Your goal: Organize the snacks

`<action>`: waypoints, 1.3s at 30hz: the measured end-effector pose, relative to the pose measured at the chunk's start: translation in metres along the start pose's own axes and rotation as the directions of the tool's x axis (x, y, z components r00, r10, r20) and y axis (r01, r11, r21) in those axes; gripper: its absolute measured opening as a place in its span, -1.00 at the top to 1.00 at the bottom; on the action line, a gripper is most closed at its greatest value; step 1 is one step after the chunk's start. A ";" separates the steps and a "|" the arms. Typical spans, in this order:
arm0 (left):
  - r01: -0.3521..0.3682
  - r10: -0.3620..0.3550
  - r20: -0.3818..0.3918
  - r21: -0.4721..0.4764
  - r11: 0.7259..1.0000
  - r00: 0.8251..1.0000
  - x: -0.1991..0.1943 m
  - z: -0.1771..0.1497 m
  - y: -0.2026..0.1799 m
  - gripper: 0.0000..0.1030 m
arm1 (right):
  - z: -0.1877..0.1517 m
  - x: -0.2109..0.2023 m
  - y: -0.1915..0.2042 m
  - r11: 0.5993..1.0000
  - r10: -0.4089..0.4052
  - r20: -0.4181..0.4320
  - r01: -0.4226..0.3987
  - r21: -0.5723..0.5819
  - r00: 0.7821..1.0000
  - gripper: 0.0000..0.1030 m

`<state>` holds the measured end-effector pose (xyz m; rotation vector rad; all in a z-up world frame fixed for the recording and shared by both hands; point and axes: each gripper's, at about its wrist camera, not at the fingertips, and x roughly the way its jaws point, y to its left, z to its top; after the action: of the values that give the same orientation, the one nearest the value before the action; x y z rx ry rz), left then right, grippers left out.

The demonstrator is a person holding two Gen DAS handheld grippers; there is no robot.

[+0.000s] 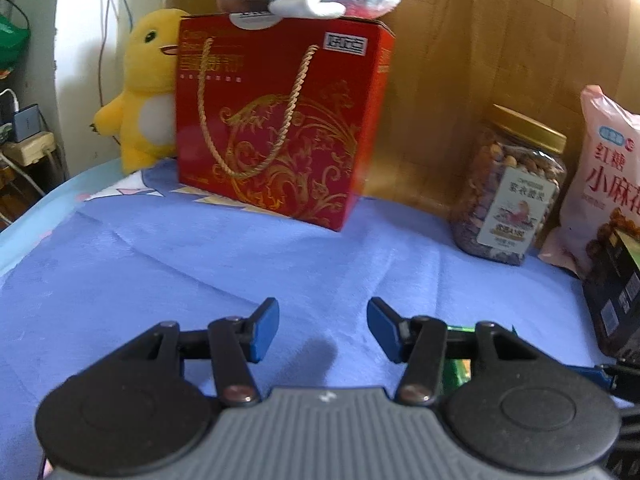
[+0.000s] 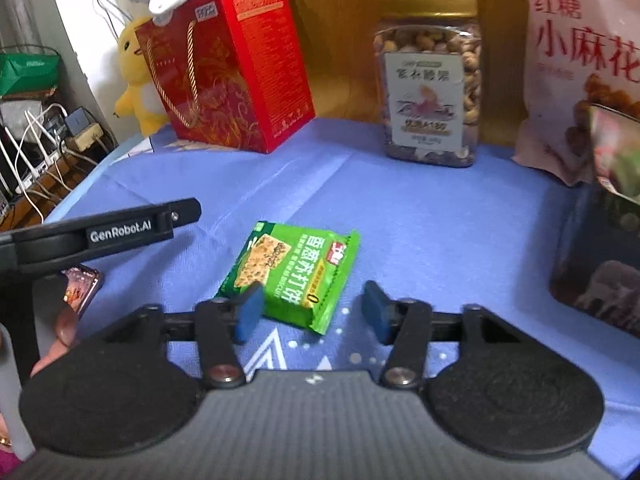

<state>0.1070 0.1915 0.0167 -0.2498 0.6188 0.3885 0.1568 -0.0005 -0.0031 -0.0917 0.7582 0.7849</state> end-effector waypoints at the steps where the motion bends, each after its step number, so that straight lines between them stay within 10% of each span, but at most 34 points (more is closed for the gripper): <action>1: -0.004 0.004 0.006 -0.007 1.000 1.000 -0.001 0.000 0.001 0.03 | 0.000 0.001 0.002 1.000 0.001 0.000 -0.001 -0.010 1.000 -0.36; 9: -0.008 0.009 0.035 -0.019 1.000 0.999 -0.006 0.001 0.001 0.03 | 0.006 0.018 0.013 0.997 -0.036 -0.019 0.035 -0.066 0.999 -0.47; 15: 0.022 -0.022 0.013 -0.006 1.000 1.000 -0.003 0.000 -0.003 0.00 | 0.000 0.011 0.019 0.989 -0.054 -0.016 0.051 -0.138 0.998 0.76; 39: 0.171 -0.169 -0.030 0.082 0.982 0.985 -0.006 -0.012 -0.025 -0.34 | -0.092 -0.120 0.018 0.975 -0.015 0.119 0.041 -0.218 0.993 0.86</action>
<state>0.1067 0.1635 0.0135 -0.2248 0.6293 0.1947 0.0360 -0.0920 0.0102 -0.2534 0.5559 0.8384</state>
